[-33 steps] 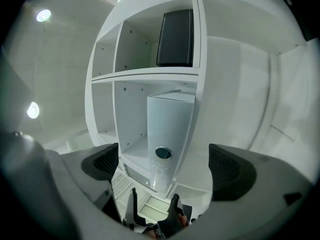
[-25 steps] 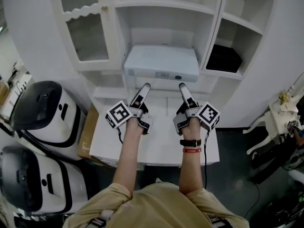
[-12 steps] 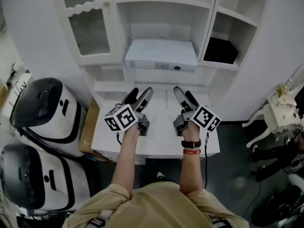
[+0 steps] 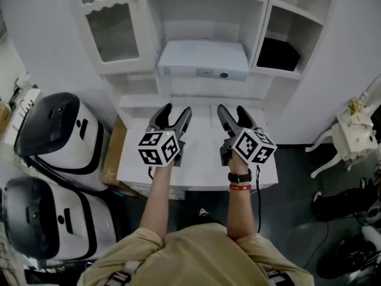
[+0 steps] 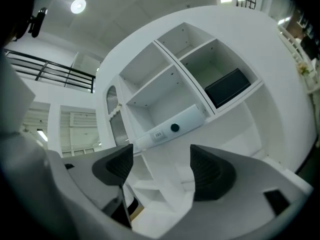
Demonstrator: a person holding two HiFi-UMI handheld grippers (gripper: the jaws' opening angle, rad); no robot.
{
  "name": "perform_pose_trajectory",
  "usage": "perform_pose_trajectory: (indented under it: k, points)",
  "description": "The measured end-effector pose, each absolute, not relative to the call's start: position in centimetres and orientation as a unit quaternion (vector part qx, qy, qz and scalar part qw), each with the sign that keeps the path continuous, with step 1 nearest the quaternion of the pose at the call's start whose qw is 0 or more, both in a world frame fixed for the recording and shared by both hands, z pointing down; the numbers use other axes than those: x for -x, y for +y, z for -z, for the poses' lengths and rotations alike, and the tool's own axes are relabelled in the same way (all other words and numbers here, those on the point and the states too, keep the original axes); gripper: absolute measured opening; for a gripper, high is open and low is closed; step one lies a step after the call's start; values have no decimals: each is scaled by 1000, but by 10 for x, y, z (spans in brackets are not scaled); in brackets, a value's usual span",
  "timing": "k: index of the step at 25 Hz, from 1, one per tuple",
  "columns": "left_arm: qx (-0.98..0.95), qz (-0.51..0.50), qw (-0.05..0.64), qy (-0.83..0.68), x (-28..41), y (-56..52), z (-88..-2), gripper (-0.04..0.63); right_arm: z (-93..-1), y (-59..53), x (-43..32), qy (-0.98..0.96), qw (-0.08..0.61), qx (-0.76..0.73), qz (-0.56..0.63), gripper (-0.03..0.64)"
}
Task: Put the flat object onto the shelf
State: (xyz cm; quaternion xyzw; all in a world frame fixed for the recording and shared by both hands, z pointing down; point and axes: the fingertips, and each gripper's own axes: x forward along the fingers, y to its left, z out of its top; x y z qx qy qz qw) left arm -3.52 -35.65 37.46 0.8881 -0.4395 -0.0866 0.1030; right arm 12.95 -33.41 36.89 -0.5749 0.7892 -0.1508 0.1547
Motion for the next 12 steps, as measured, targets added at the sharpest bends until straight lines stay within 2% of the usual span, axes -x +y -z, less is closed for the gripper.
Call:
perform_pose_trajectory:
  k: [10, 12]
  points:
    - [-883, 52, 60, -463, 32, -370, -372, 281, -369, -352, -136, 773, 88, 619, 105, 371]
    - [-881, 46, 54, -467, 31, -374, -373, 281, -370, -356, -136, 772, 91, 618, 113, 371]
